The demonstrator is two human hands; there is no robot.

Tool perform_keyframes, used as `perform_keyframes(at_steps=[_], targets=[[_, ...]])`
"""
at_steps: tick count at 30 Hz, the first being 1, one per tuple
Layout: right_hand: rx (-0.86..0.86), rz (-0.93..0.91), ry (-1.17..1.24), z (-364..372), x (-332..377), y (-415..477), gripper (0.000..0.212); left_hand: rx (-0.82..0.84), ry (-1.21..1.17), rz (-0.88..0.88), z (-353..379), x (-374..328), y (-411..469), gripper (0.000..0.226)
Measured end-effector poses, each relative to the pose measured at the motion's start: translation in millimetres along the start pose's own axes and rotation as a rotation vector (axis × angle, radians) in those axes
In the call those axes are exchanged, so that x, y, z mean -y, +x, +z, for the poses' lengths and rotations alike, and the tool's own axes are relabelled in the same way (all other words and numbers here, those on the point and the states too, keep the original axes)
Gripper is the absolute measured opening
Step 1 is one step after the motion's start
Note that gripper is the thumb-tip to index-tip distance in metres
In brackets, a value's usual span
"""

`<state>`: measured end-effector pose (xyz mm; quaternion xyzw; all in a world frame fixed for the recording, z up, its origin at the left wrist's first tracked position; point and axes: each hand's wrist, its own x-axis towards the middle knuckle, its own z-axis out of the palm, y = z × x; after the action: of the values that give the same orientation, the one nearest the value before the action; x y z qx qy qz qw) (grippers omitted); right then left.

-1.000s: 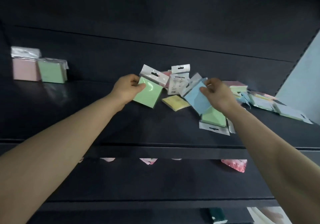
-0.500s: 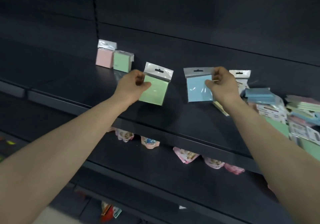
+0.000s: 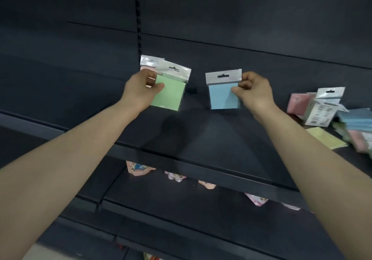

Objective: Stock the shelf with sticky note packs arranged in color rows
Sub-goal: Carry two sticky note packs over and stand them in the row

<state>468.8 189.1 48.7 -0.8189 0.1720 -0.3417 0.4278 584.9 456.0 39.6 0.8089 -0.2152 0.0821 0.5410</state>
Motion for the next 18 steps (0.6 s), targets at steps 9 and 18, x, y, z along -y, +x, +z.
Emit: perform_keyframes(at_steps=[9,18], targets=[[-0.092,0.076,-0.001,41.5,12.1,22.5,0.014,0.065,-0.059,0.016,-17.4,29.1,48.0,0.025],[-0.081,0.051,-0.068,71.2,12.1,59.9,0.011,0.063,-0.081,0.005,-10.7,32.8,71.7,0.019]])
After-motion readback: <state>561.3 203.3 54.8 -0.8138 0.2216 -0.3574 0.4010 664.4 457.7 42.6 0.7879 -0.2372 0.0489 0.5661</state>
